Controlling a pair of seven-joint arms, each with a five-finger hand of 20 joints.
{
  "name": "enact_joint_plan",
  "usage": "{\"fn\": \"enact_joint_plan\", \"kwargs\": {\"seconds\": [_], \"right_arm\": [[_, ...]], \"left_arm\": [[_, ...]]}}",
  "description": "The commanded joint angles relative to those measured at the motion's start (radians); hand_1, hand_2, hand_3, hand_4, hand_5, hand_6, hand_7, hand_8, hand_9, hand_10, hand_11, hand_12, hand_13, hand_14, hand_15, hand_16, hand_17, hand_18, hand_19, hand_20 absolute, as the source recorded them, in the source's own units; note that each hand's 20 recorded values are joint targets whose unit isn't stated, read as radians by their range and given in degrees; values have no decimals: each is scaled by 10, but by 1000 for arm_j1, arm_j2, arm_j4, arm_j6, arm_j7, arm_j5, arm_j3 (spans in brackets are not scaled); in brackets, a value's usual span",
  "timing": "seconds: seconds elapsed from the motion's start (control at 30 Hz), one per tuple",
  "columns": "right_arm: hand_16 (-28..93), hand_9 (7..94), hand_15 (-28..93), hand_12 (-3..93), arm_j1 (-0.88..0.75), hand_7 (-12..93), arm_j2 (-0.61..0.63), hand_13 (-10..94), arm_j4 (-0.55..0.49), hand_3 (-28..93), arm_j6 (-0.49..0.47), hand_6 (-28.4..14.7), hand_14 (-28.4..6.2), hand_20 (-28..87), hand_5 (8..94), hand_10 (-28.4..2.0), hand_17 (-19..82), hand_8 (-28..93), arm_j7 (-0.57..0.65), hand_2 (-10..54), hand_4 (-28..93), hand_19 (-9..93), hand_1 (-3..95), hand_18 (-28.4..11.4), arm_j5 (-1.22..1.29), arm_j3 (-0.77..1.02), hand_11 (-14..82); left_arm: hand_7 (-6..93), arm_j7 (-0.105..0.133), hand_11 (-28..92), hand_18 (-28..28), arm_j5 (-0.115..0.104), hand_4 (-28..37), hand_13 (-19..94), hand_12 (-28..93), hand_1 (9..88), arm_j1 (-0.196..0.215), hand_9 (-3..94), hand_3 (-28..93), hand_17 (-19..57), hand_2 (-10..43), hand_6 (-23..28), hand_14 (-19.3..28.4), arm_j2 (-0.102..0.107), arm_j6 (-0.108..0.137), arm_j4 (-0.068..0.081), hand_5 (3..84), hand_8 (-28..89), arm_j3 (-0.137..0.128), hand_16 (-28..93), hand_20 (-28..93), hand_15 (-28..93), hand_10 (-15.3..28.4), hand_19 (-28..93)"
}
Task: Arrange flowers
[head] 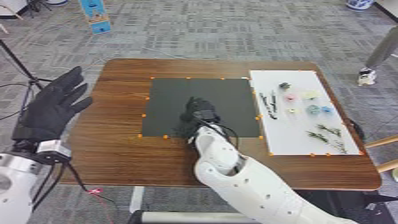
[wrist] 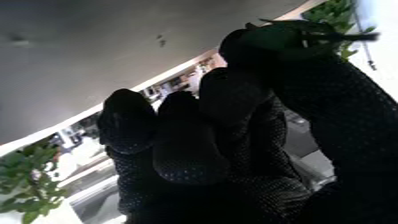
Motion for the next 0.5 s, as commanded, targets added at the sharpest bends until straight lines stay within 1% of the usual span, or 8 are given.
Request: {"fn": "enact_joint_plan", "kwargs": {"seconds": [0.03,0.1,0.27,0.3,0.37,0.4,0.47,0.5], "right_arm": [[473,830,809,601,20,551,-69,790,18,804,-30,-1,-65,568,673,-73,489,309,3,-95,-62,932,413,-208,-12,-49,504],[473,831,806,599,22,548,-75,792,23,802,-29,0,-64,567,676,-73,492,305,8,-95,-67,932,415,-209,-12,-51,503],[474,835,801,591,18,539,-78,796,39,802,-16,2,-62,565,683,-72,497,293,23,-95,-81,932,419,-207,-13,-37,499],[474,836,800,590,25,539,-75,797,47,802,-6,2,-61,565,684,-71,498,292,33,-95,-83,932,419,-207,-7,-37,498],[476,839,799,587,22,536,-78,798,69,798,-4,3,-60,565,686,-70,498,286,41,-95,-93,932,426,-207,-8,-23,495],[477,840,797,587,31,535,-75,799,81,796,3,2,-60,566,686,-70,498,285,50,-95,-100,932,430,-208,-2,-27,494],[479,840,796,586,38,528,-71,799,101,797,15,2,-59,566,688,-70,498,284,71,-95,-108,932,434,-207,10,-21,492],[480,842,795,586,41,525,-71,799,111,795,19,2,-59,566,689,-70,499,283,75,-95,-112,932,438,-208,14,-18,489]], "left_arm": [[159,-5,79,159,6,-283,110,201,287,-32,159,619,-106,-95,9,94,49,8,3,224,-92,24,77,81,62,75,316],[158,-7,79,159,5,-283,110,202,286,-46,159,619,-106,-95,9,94,58,6,7,225,-92,36,77,81,62,75,316],[158,-5,80,159,16,-283,110,202,285,-78,158,622,-107,-95,9,94,60,-1,20,225,-92,60,78,81,62,75,317],[158,0,79,159,12,-283,110,201,284,-97,158,622,-107,-95,9,94,61,-8,29,225,-92,75,78,81,61,75,317],[158,-12,79,159,10,-283,110,201,285,-123,158,621,-107,-95,9,94,59,-11,40,225,-92,99,78,81,61,75,317],[158,-4,79,159,18,-283,110,202,285,-128,158,621,-107,-95,9,94,58,-12,40,225,-92,106,78,81,62,75,317],[158,-14,78,159,24,-283,110,202,285,-164,158,621,-107,-95,9,94,64,-35,55,225,-91,125,78,81,62,75,317],[157,-9,78,159,21,-283,109,202,285,-173,158,622,-107,-95,9,94,69,-29,56,225,-92,136,78,81,62,75,317]]}}
